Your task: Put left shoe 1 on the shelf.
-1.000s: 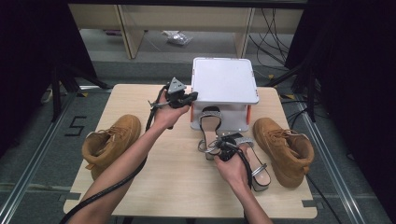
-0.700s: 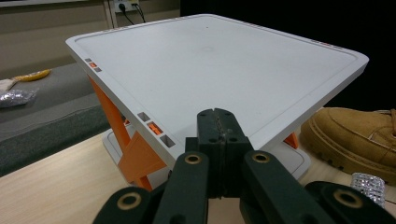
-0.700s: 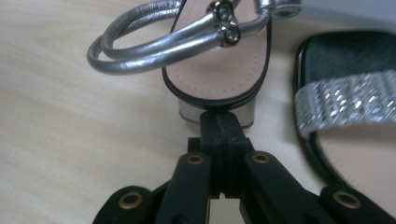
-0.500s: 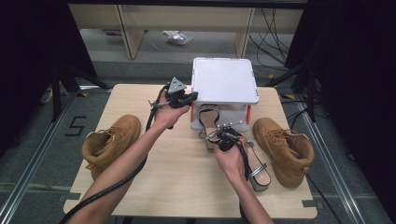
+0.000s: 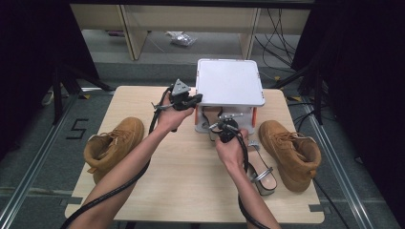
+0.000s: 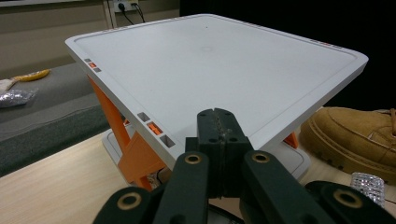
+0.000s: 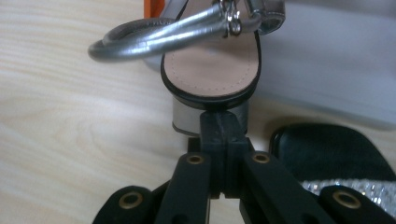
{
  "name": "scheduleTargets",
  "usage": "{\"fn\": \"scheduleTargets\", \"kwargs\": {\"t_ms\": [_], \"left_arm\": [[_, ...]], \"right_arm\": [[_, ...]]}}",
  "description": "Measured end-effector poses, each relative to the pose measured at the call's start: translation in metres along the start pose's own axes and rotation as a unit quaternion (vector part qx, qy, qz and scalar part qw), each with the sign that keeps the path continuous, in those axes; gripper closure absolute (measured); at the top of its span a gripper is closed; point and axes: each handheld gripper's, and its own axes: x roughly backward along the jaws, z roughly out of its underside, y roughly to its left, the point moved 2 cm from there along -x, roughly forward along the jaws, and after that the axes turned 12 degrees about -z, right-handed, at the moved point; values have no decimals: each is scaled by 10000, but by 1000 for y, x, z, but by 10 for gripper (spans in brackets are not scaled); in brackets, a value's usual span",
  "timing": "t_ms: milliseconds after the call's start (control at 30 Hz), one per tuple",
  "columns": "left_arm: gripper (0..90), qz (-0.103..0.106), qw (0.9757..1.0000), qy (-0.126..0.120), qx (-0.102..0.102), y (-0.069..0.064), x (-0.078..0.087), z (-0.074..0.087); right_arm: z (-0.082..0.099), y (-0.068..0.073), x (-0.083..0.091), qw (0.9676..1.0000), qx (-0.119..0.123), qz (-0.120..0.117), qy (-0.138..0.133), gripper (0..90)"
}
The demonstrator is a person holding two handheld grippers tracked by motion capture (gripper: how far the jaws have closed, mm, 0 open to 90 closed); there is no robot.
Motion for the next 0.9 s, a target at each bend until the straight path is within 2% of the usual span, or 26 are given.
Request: {"fn": "scheduleTargets", "kwargs": {"t_ms": [100,167,300,433,767,833,867,900], "left_arm": [[897,6,10000,1,1,0,0,0],[897,7,10000,3,-4,0,0,0],[897,5,10000,-1,-5,0,0,0],[897,19,10000,-25,42,-1,0,0],[897,20,10000,-2,8,0,0,0],[898,20,10000,-3,7,0,0,0],[898,20,10000,-3,3,0,0,0],[898,21,10000,-6,5,0,0,0]], "right_arm": [[-6,0,-2,10000,-64,7,-38,900],[-9,-2,-6,9999,35,103,-53,900],[-14,-1,-10,9999,-46,107,-110,900],[-19,0,-16,9998,13,137,-157,900],[-27,0,-31,9992,150,246,-274,900],[-28,0,-34,9991,160,262,-286,900],[-28,1,-36,9992,91,264,-280,900],[-29,0,-37,9991,152,270,-277,900]]}}
